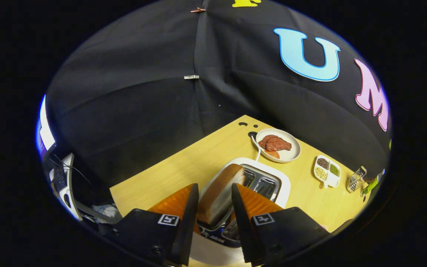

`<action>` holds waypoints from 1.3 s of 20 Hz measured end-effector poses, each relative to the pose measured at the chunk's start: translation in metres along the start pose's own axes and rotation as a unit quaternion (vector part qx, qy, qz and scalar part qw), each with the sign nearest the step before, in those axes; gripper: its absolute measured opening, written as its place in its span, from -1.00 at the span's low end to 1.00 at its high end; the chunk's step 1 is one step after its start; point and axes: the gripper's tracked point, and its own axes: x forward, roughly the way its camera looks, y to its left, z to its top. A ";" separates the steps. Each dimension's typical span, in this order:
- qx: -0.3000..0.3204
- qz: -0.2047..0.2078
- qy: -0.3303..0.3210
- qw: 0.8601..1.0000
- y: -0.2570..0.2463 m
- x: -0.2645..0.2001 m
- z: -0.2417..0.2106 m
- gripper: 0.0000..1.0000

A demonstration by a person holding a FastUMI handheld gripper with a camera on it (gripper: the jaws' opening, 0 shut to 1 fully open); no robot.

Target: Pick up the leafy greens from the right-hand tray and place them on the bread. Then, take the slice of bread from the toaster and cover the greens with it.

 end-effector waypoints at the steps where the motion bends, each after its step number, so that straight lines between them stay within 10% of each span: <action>1: -0.011 -0.012 0.000 1.000 -0.004 -0.002 -0.001 0.00; 5: 0.013 0.005 0.018 1.000 0.001 -0.002 -0.008 -0.59; 9: 0.043 0.029 0.026 0.998 -0.002 -0.007 -0.002 -0.77; 26: 0.126 0.023 -0.061 0.990 -0.070 -0.098 0.067 -0.83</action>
